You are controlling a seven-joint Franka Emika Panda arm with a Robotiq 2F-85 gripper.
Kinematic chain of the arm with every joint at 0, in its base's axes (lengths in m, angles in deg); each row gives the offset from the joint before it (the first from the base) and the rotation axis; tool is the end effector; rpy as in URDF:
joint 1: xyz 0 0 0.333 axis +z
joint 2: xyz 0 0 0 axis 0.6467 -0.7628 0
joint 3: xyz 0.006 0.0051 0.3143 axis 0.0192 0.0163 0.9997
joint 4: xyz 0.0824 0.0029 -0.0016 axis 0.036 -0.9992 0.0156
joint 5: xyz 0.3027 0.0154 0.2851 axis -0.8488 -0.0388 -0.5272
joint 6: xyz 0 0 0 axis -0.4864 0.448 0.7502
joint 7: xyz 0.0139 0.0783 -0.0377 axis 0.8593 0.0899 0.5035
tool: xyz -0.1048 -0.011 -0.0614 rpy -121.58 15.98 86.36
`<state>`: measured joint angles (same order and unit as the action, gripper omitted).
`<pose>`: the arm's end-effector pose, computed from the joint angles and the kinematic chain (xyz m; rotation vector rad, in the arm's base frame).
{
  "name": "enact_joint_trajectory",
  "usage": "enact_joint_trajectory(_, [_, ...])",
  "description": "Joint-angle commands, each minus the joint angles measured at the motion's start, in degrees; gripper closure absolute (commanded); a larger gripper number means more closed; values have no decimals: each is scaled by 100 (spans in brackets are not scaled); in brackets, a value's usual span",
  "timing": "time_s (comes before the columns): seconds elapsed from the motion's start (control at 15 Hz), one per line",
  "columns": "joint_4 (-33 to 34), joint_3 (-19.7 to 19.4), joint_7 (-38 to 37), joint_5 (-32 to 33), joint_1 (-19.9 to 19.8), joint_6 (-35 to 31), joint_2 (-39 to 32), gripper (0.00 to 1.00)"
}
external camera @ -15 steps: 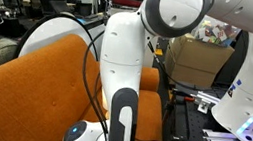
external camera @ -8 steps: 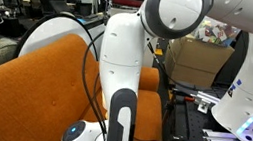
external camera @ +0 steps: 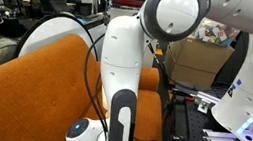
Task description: Put the green lid on the clear bottle
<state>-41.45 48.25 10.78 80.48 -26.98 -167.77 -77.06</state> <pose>0.4405 0.2353 -0.2140 -2.6538 -1.3987 0.2699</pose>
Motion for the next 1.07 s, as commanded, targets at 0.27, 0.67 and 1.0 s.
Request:
enact_joint_trajectory(0.27, [35,-69,-185,69,61,-520,-287,0])
enact_joint_trajectory(0.67, [19,-137,-367,57,403,-639,-317,0])
enact_joint_trajectory(1.0, [218,-188,-488,7,377,-569,-493,0])
